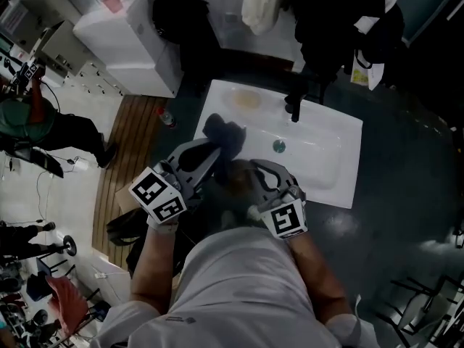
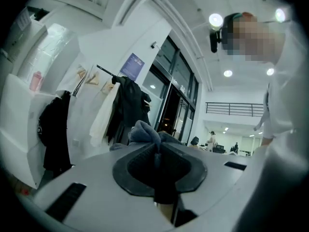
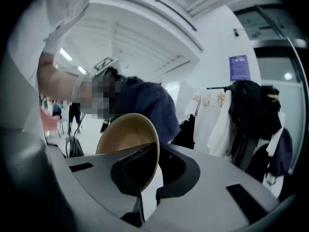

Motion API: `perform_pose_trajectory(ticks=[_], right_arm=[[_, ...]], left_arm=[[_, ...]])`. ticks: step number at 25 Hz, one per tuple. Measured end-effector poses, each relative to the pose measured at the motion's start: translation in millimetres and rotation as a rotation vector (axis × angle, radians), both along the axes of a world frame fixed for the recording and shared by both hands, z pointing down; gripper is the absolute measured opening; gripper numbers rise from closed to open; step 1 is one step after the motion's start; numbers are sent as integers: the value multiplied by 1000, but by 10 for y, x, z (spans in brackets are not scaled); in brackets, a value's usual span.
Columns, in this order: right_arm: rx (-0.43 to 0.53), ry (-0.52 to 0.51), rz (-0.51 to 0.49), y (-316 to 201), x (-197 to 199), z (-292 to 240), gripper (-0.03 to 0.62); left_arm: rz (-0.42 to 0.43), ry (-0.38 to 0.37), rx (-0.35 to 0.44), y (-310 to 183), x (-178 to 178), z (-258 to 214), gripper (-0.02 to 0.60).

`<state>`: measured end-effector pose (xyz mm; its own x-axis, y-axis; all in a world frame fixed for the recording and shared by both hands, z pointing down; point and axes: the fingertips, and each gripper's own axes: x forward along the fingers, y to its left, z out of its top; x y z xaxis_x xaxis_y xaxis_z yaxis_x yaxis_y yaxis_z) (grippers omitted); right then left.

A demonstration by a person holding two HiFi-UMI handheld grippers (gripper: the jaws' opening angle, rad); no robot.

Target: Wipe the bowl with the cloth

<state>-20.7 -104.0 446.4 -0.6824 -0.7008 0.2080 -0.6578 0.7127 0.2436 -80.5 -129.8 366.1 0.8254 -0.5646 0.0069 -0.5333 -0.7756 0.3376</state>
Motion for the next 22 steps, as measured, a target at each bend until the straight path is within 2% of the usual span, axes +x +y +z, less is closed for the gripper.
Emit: perform_pose_trajectory(ticks=[5, 10, 12, 16, 19, 22], right_arm=[[-200, -442, -22, -44, 227, -131, 31], [-311, -775, -83, -58, 311, -336, 31], [-355, -847, -109, -45, 270, -376, 31], [-457, -911, -143, -30, 153, -342, 31], [-517, -979, -135, -39, 158, -307, 31], [-566, -1047, -98, -81, 228, -261, 31]], left_arm=[[-49, 95, -39, -102, -216, 7, 44], [-5, 154, -82, -37, -132, 83, 44], [26, 202, -102, 10, -57, 92, 44], [101, 280, -131, 110, 130, 100, 44], [139, 345, -181, 145, 202, 137, 43], [167, 345, -216, 204, 262, 210, 43]])
